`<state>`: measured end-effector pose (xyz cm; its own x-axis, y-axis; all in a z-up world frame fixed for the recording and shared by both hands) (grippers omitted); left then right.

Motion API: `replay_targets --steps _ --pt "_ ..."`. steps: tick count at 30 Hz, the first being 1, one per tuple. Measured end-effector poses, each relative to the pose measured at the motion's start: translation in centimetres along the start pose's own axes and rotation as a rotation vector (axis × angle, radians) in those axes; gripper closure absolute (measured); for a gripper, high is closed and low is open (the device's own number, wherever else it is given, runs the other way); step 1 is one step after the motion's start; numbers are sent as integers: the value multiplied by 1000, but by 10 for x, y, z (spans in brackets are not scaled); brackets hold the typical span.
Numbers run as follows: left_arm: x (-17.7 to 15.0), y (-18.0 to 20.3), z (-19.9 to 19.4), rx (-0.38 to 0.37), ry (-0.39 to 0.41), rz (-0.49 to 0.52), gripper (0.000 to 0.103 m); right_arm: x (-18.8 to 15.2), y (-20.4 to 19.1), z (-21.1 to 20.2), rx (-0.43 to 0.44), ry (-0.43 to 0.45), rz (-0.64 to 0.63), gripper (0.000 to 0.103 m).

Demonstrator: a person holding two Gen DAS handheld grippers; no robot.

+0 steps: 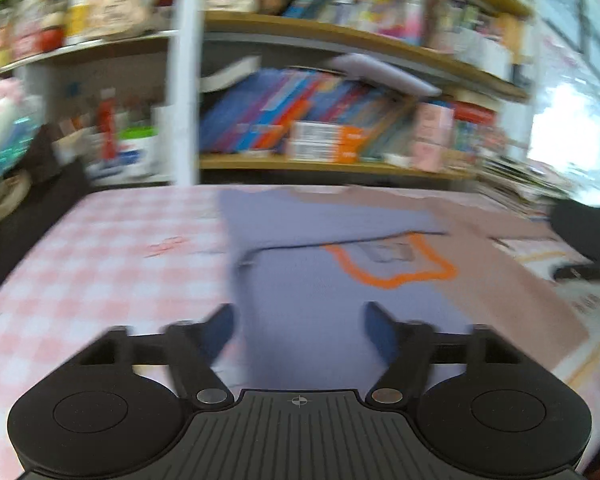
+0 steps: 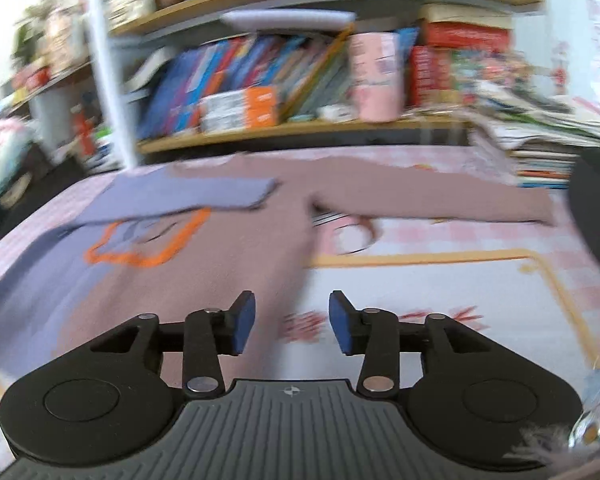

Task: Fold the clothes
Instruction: 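Grasp the lavender side edge with the left gripper and fold it inward, then reach the right gripper to the pink sleeve cuff and grasp it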

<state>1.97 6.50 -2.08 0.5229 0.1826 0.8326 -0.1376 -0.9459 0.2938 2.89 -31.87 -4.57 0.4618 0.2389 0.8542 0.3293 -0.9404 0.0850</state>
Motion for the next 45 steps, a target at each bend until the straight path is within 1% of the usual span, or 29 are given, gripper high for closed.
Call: replay_targets --steps 2,3,4,6,8,10,13,15,18,22,25,28,30,33,34,35,36,38,39,40,42,45 --pt "-6 18 9 -44 -17 52 17 1 22 2 -58 -1 29 52" --pt "-9 26 13 -62 -23 67 15 1 32 3 -80 -2 44 48" --pt "-12 33 18 -80 -29 81 9 2 44 5 -108 -4 63 46" --pt "-17 44 27 -116 -38 93 7 5 68 10 -166 -8 104 36" --pt "-21 50 33 -127 -57 95 3 9 91 18 -227 -8 132 30" --pt "-24 54 38 -125 -75 107 2 14 114 30 -276 -20 165 27" --pt "-22 54 38 -100 -51 120 0 21 147 51 -306 -64 227 27" --pt "-23 55 39 -84 -51 130 0 27 171 66 -320 -98 272 27" --pt "-23 56 40 -70 -53 144 0 31 200 79 -357 -150 291 27" --pt "-24 55 44 -55 -76 145 0 25 221 92 -373 -211 321 27" --pt "-24 53 44 -47 -76 139 0 21 230 98 -399 -239 326 27" --pt "-23 53 43 -47 -68 138 0 15 235 108 -401 -264 336 28" --pt "-24 54 43 -48 -68 142 0 12 236 113 -407 -267 346 28" --pt "-26 56 45 -48 -87 151 0 12 237 117 -430 -245 348 29" --pt "-26 56 46 -52 -94 153 0 13 238 118 -433 -233 354 30" --pt "-27 57 47 -56 -100 155 0 13 239 119 -442 -229 353 35" --pt "-27 56 47 -58 -105 154 0 13 241 120 -452 -225 352 43" --pt "-28 55 48 -52 -109 149 0 13 245 122 -472 -224 345 50" --pt "-28 54 48 -44 -108 148 0 14 246 122 -481 -227 343 53" --pt "-28 54 49 -36 -106 148 0 14 248 122 -490 -234 349 52" --pt "-28 54 49 -25 -103 155 0 16 250 120 -508 -235 334 43" --pt "-30 57 51 -12 -109 180 0 20 250 123 -501 -239 276 42"
Point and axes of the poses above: each gripper's, at about its wrist camera, not at the fingertips, and z roughly the way its jaws point, y to its right, x to its top, the point moved 9 cm from there along z, roughly the way its jaws point, and after that the axes turned 15 degrees about -z, right-handed, at the moved point
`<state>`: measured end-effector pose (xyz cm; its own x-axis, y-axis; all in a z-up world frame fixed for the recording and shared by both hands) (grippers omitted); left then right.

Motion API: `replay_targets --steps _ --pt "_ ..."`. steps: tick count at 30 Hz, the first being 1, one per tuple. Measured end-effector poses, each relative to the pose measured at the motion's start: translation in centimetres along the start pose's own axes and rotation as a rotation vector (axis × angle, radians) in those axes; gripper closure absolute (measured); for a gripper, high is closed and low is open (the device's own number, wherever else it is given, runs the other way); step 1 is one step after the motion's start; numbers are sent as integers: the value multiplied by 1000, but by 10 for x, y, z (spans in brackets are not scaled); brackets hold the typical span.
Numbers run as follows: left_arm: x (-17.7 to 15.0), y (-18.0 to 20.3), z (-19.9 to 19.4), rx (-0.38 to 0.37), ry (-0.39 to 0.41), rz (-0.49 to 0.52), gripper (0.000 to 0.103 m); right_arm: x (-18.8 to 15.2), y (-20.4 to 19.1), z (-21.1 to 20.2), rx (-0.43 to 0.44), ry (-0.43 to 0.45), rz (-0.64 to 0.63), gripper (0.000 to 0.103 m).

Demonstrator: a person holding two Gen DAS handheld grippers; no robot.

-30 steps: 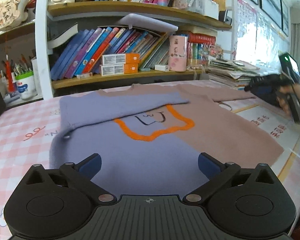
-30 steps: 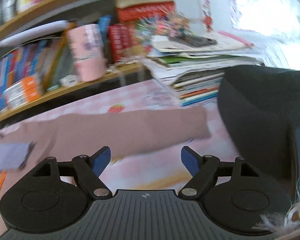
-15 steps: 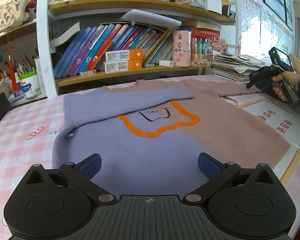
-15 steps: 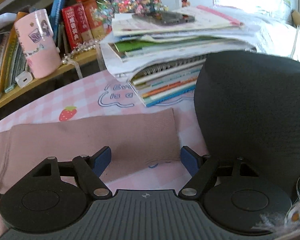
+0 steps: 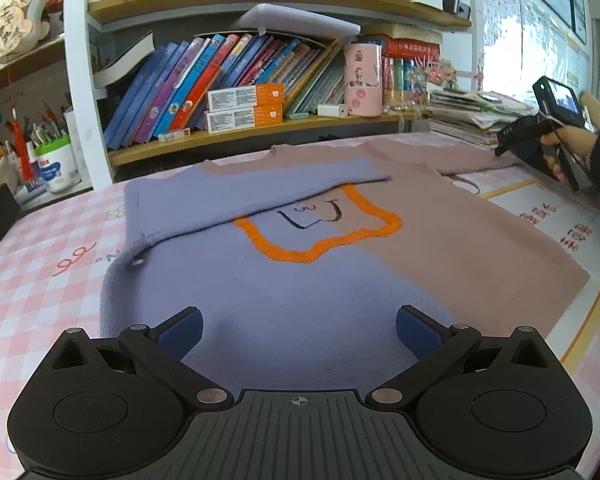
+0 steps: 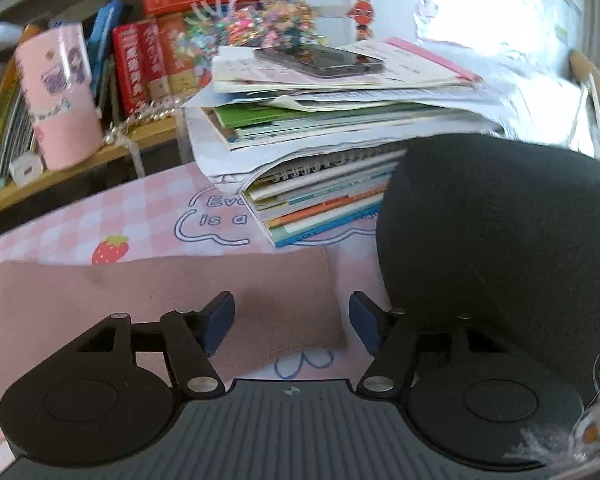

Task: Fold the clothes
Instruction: 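Reach the right gripper to the pink sleeve cuff and grasp it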

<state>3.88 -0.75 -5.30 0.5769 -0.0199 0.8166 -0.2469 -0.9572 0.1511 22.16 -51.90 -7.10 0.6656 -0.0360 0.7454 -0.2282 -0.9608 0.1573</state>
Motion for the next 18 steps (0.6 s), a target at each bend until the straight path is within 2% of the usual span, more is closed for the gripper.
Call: replay_targets --steps 2,8,10,12,14,15,18 --pt "-2 4 2 5 -10 23 0 -1 -2 4 3 -11 -28 42" --pt "-5 9 4 34 -13 71 0 -4 -5 6 21 16 2 40" --pt "-5 8 5 43 -15 73 0 -4 -7 5 19 32 -5 45" --pt "-6 8 6 53 -19 75 0 -3 -12 3 51 60 -20 63" --pt "-6 8 6 56 -21 79 0 -4 -16 1 64 89 -30 68" --pt "-6 9 6 57 -20 82 0 -5 -18 0 68 101 -35 77" --pt "-6 10 5 62 -15 92 0 -5 -22 -3 121 125 -18 91"
Point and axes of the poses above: each gripper's, at about its wrist camera, not at the fingertips, and z roughly the way its jaws point, y to its right, x to its top, the point moved 9 cm from there along z, roughly the way its jaws point, and after that the axes turned 15 degrees about -z, right-handed, at the moved point
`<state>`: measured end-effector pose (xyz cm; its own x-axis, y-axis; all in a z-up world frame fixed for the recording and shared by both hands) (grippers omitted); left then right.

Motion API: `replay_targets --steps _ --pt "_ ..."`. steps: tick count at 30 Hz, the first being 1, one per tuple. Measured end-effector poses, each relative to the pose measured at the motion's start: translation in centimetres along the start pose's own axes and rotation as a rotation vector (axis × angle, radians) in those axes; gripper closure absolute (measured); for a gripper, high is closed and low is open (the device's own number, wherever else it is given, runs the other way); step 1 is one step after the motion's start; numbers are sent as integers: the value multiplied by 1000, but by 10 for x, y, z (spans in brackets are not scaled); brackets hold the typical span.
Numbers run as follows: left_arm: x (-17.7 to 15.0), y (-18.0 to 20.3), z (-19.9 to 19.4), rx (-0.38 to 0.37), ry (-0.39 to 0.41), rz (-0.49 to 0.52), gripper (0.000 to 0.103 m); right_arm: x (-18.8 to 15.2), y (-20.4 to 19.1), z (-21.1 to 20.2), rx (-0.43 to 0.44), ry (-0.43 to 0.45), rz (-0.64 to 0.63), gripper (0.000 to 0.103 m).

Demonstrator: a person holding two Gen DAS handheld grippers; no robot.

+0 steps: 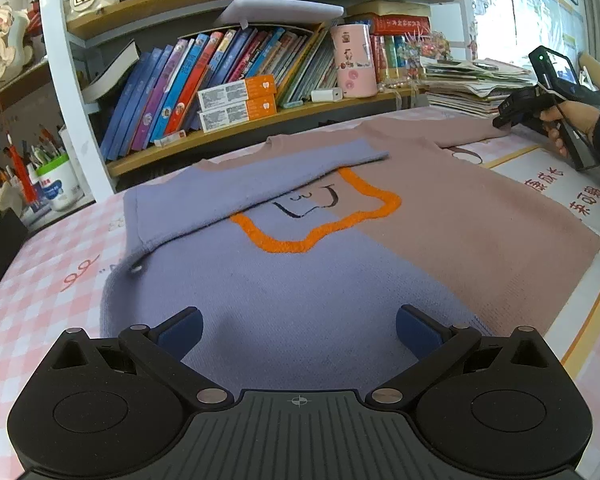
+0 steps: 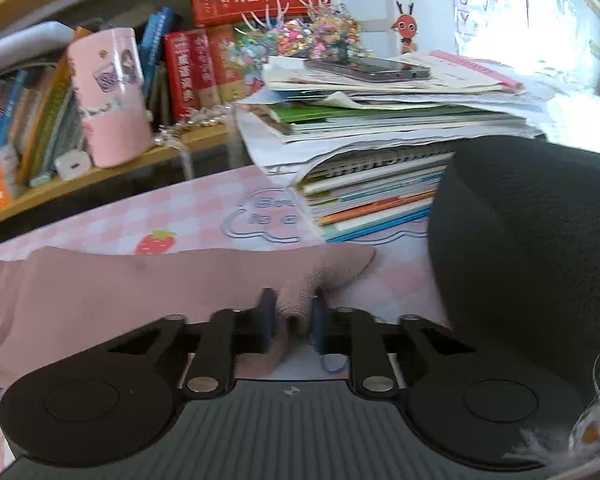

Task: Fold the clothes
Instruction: 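Reach the right gripper to the pink sleeve cuff and grasp it, then lift the pink sleeve cuff with the right gripper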

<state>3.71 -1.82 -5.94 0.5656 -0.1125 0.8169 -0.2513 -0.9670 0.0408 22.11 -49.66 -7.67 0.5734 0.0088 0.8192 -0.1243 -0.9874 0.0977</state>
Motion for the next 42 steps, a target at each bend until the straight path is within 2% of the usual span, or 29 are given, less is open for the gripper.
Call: replay_targets --steps 3,8,12,16,18,20,23,27,31,37,40,42 --pt "0 2 0 8 -1 13 0 0 0 -3 63 29 55 92" --pt "-1 2 0 12 2 16 0 2 10 -14 285 137 290 92" --pt "-1 2 1 9 -3 11 0 3 17 -18 338 164 379 92" --pt "-2 1 1 8 -6 8 0 2 11 -17 345 136 380 85" --pt "-2 1 1 9 -5 10 0 1 6 -15 353 111 378 69" --pt "-1 2 1 12 -3 14 0 -1 1 -14 367 83 378 61" --pt "-1 3 1 17 2 21 0 -3 -1 -15 383 69 378 60" --pt "-2 2 1 15 1 19 0 0 4 -21 416 107 430 61" --pt "-2 0 2 5 -7 6 0 1 15 -28 323 126 408 69" --pt "-2 0 2 4 -7 6 0 -7 11 -18 300 76 391 72" --pt "-2 1 2 8 -4 11 0 -11 9 -14 352 71 439 72" --pt "-2 0 2 5 -5 6 0 -13 7 -15 386 70 478 66"
Point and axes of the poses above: each gripper's, at about its wrist camera, not at the fingertips, and z roughly the way its jaws point, y to its right, x to its top, the point moved 9 cm from there along z, roughly the way its jaws point, and after that the axes turned 15 degrees about -z, right-handed, at the moved point
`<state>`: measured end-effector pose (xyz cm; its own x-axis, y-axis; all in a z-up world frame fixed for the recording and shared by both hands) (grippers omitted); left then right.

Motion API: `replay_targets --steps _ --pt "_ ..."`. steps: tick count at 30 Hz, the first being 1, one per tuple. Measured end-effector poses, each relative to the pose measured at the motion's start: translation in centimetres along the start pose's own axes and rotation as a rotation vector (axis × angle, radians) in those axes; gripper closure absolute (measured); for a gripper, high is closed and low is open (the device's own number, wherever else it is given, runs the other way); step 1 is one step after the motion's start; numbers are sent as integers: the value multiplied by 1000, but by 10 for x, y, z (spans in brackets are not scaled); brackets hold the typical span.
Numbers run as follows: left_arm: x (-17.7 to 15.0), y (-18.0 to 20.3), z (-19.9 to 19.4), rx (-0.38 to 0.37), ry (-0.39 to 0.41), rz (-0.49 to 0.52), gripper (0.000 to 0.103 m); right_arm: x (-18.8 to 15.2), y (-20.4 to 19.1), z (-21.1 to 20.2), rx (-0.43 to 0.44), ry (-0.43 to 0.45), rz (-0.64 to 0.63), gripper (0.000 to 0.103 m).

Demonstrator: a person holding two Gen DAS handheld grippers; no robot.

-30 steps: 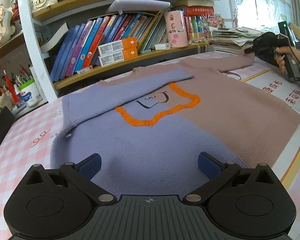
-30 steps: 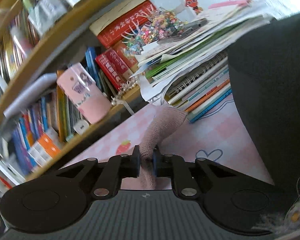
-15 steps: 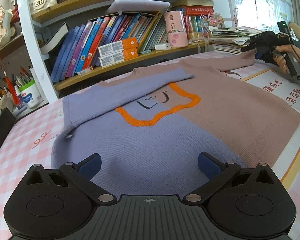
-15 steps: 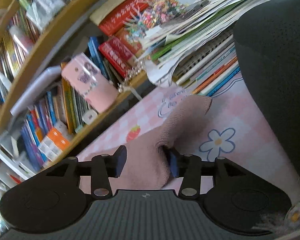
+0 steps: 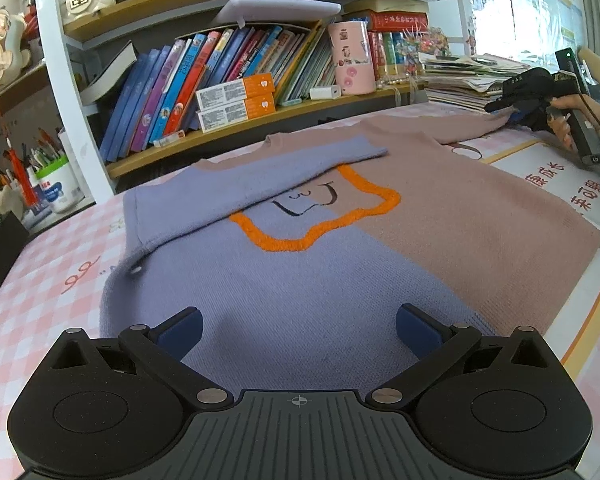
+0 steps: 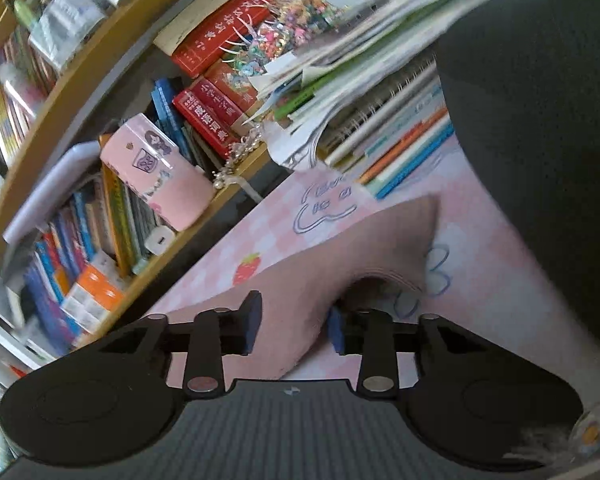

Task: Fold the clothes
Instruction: 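Lift the pink sleeve cuff with the right gripper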

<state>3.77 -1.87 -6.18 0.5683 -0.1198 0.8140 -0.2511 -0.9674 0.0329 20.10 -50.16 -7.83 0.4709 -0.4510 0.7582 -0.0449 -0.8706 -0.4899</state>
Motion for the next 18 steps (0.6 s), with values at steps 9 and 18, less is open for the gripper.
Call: replay_targets --steps 9,18 --pt "0 0 0 -3 -3 -6 0 6 6 -9 -126 39 -49 81" --pt "-1 -1 0 -3 -4 -7 0 17 -7 -19 12 111 2 97"
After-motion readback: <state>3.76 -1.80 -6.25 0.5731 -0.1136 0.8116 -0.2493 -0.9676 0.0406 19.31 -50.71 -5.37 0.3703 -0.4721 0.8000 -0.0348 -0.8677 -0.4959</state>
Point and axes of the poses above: each gripper's, at about its wrist camera, not at the fingertips, and z roughly the way its jaws point, y to its right, x to its top, the point moved 9 cm from there along z, roughly the way its jaws point, and after that the axes turned 15 degrees about -z, right-handed, at the moved point
